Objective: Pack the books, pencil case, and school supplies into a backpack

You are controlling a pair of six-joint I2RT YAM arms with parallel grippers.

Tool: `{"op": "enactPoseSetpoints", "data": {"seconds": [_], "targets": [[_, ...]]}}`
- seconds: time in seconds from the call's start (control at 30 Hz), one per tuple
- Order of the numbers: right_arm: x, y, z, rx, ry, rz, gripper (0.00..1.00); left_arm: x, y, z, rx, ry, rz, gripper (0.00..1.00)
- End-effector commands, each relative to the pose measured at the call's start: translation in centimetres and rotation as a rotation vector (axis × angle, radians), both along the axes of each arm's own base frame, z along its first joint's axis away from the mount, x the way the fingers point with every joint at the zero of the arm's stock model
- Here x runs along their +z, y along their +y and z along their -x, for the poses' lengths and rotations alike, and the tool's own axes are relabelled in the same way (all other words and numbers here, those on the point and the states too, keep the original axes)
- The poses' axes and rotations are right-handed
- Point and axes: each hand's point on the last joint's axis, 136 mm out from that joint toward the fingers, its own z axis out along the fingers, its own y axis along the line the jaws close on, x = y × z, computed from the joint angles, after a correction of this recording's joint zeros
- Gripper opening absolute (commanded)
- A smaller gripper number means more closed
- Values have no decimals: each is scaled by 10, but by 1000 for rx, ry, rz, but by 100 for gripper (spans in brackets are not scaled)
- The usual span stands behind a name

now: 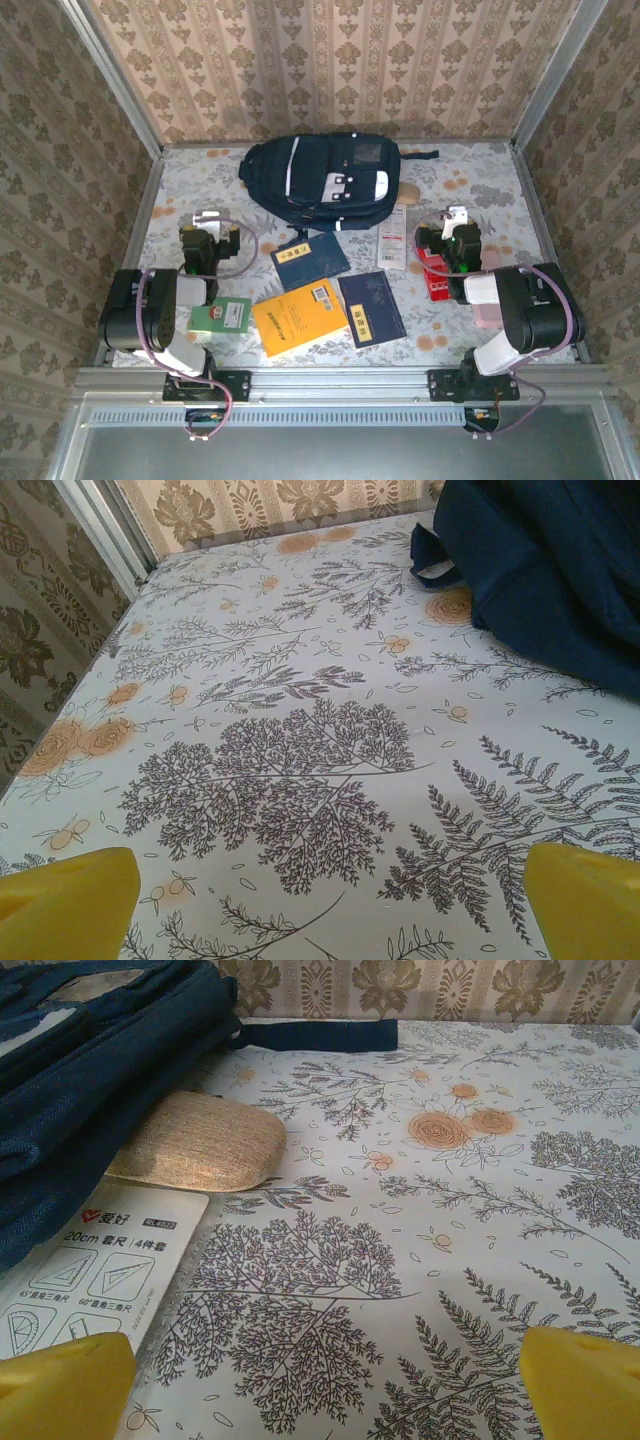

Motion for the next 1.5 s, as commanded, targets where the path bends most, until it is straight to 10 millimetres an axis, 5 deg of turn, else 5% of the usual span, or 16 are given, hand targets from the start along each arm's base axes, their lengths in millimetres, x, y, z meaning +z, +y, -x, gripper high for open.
{"op": "enactPoseSetpoints", "data": {"seconds": [0.0, 0.63, 0.77, 0.83, 0.93, 1.1, 1.2, 1.3, 1.4, 1.47], "targets": [[11, -1, -3, -6, -42, 5, 100, 9, 0, -6, 3, -20, 25, 100], [10, -1, -5, 2, -31, -9, 100, 7, 0, -7, -30, 0, 59, 100], [18, 5, -4, 42, -45, -4, 100, 28, 6, -1, 49, -44, 10, 100], [34, 7, 1, 32, -27, 17, 100, 50, 4, 5, 54, -61, -8, 100], [86, 24, 6, 65, -117, 51, 100, 101, -10, 11, 25, -132, -4, 100], [182, 95, 29, 171, -305, -10, 100, 198, -60, 32, -159, -236, 194, 100], [230, 127, 45, 158, -324, -74, 100, 235, -91, 53, -271, -213, 255, 100], [266, 165, 56, 213, -252, -44, 100, 250, -93, 69, -209, -121, 310, 100], [275, 191, 59, 293, -82, -114, 100, 254, -99, 78, -238, -30, 319, 100], [276, 216, 66, 467, -46, -133, 100, 241, -75, 83, -68, 66, 347, 100]]}}
